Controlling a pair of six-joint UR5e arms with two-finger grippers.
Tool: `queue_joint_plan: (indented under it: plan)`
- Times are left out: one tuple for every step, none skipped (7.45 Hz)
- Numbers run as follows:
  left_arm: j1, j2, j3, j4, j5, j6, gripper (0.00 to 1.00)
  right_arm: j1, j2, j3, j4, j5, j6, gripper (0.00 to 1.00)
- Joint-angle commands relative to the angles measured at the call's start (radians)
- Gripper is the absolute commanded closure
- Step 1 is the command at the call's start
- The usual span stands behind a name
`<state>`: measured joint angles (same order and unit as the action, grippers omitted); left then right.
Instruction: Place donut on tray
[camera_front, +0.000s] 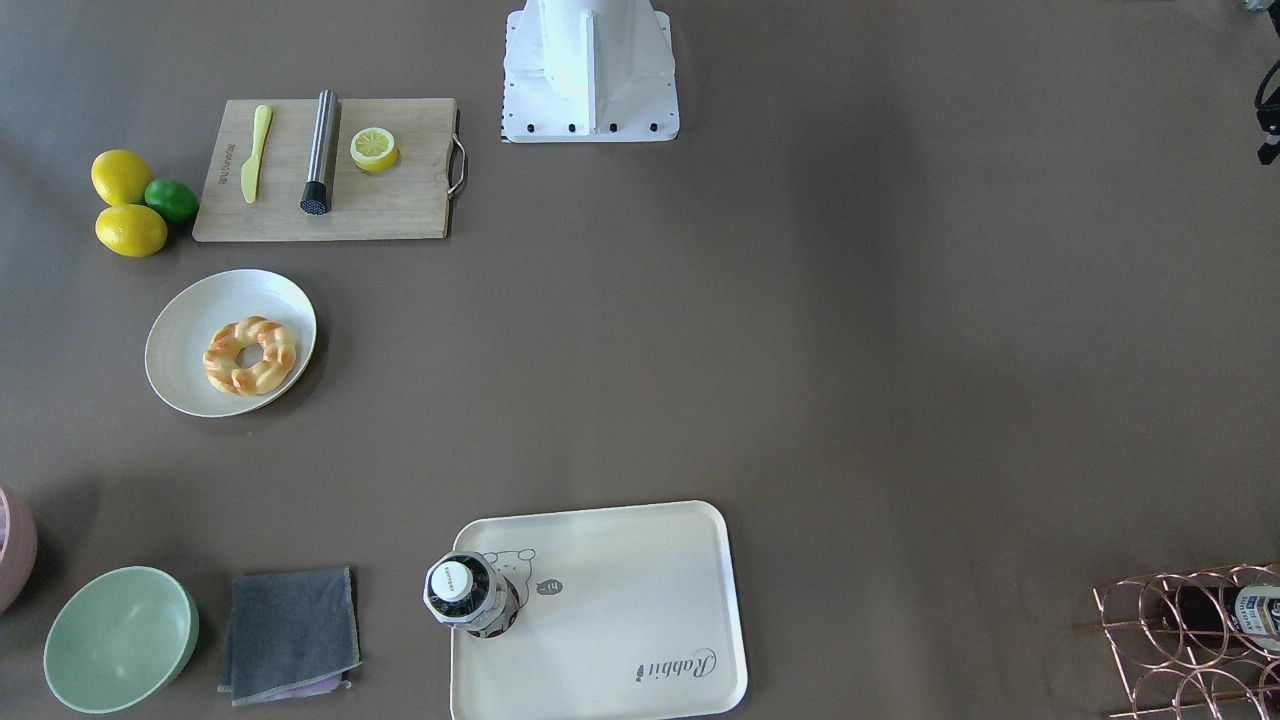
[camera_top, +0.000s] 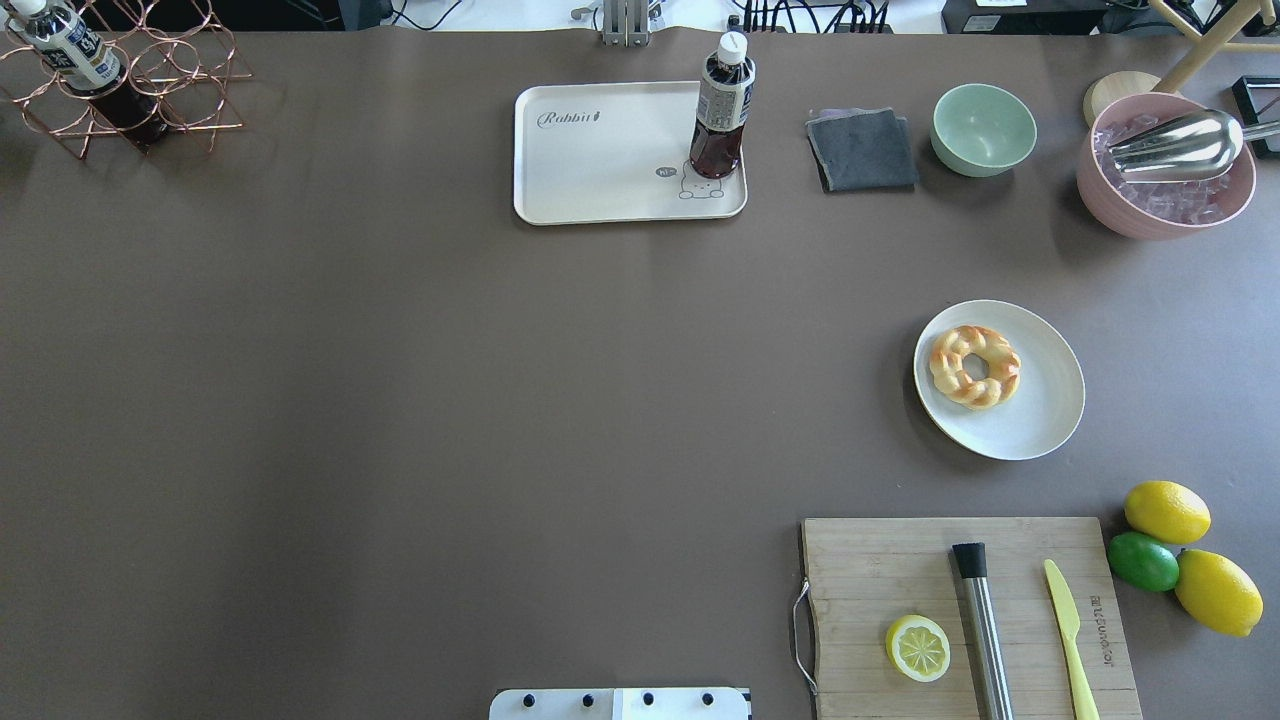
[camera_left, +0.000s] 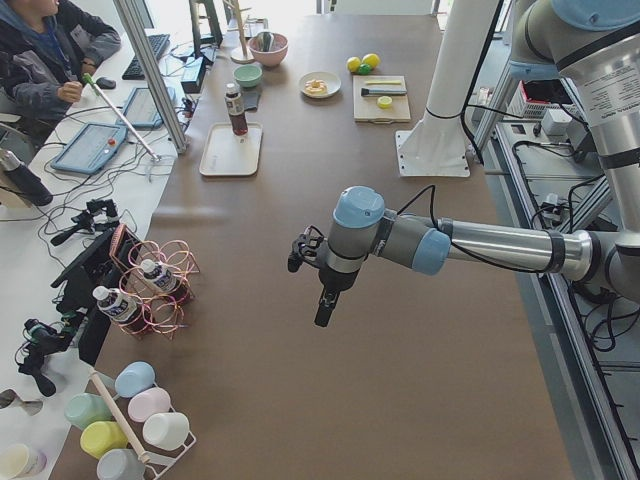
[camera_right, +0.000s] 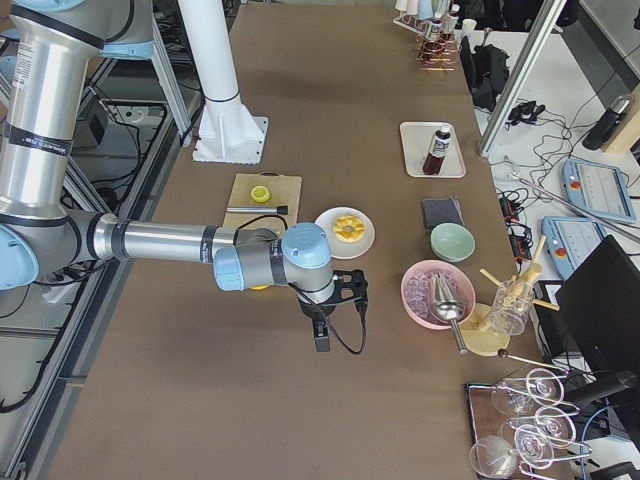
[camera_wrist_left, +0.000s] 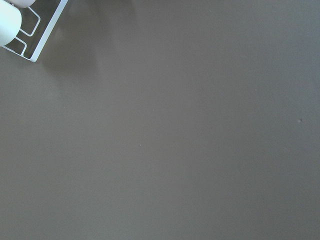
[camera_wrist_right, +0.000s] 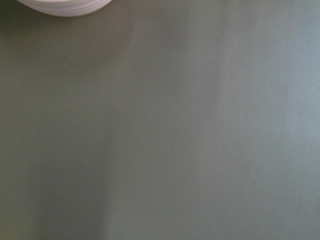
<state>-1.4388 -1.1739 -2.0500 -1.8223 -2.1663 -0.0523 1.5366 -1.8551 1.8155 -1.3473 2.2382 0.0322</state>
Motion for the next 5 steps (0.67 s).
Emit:
queue_joint_plan:
  plan:
    - [-0.002,-0.001,0.005,-0.029,0.046,-0.003,0.02,-0.001,-0.001,0.007,0.002,0.003,0.000,0.00]
    - [-0.002,-0.001,0.004,-0.032,0.046,-0.001,0.02,-0.001,0.000,0.008,0.000,0.003,0.002,0.00]
    - [-0.002,0.000,0.002,-0.034,0.046,-0.001,0.02,-0.006,0.005,0.008,0.000,0.007,0.002,0.00]
    - [-0.002,0.000,-0.002,-0.034,0.045,-0.001,0.02,-0.006,0.005,0.008,0.000,0.024,0.002,0.00]
    - [-0.002,-0.001,-0.002,-0.034,0.040,-0.001,0.02,-0.006,0.008,0.004,0.000,0.023,0.002,0.00]
